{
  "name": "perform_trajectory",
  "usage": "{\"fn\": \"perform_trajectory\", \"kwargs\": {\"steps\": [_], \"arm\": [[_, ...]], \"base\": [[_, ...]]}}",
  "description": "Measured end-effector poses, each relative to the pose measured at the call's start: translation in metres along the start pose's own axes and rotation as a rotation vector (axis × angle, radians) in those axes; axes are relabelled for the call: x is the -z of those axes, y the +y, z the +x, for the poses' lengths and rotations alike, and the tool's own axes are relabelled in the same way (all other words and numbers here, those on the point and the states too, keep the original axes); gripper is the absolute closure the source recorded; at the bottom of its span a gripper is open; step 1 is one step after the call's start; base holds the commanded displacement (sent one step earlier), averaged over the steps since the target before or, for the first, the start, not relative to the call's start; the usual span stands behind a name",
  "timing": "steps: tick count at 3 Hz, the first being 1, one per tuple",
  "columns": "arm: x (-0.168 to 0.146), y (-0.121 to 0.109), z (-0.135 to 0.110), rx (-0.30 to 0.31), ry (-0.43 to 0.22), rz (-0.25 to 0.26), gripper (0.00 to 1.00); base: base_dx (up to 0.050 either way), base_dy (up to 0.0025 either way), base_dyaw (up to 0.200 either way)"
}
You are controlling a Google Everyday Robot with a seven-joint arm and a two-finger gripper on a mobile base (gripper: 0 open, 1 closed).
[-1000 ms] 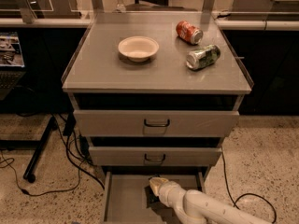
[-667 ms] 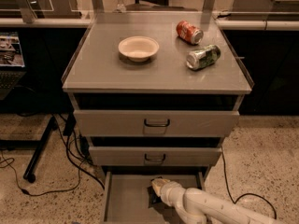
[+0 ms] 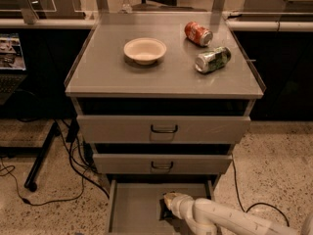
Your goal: Place rxbar blueberry into bottom drawer
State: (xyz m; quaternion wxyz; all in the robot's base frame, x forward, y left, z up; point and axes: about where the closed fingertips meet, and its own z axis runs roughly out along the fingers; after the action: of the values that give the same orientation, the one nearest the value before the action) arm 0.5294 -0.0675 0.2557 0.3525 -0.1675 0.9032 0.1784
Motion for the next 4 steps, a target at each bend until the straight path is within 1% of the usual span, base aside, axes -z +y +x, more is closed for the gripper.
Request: {"fn": "perform_trajectory", "kwargs": {"steps": [1, 2, 3, 4], "arm": [[-0.010, -0.005, 0.026, -0.027, 0.054, 0.012, 1.00], [-0.020, -0.006, 0.045, -0.048, 0.092, 0.016, 1.00], [-0.032, -0.006, 0.054, -0.072, 0.123, 0.002, 0.86], [-0.032, -0.006, 0.054, -0.072, 0.123, 0.002, 0.64]], "base": [[0.000, 0.00000, 0.000], [0.000, 0.00000, 0.000], [0.000, 0.00000, 0.000], [0.000, 0.00000, 0.000]]}}
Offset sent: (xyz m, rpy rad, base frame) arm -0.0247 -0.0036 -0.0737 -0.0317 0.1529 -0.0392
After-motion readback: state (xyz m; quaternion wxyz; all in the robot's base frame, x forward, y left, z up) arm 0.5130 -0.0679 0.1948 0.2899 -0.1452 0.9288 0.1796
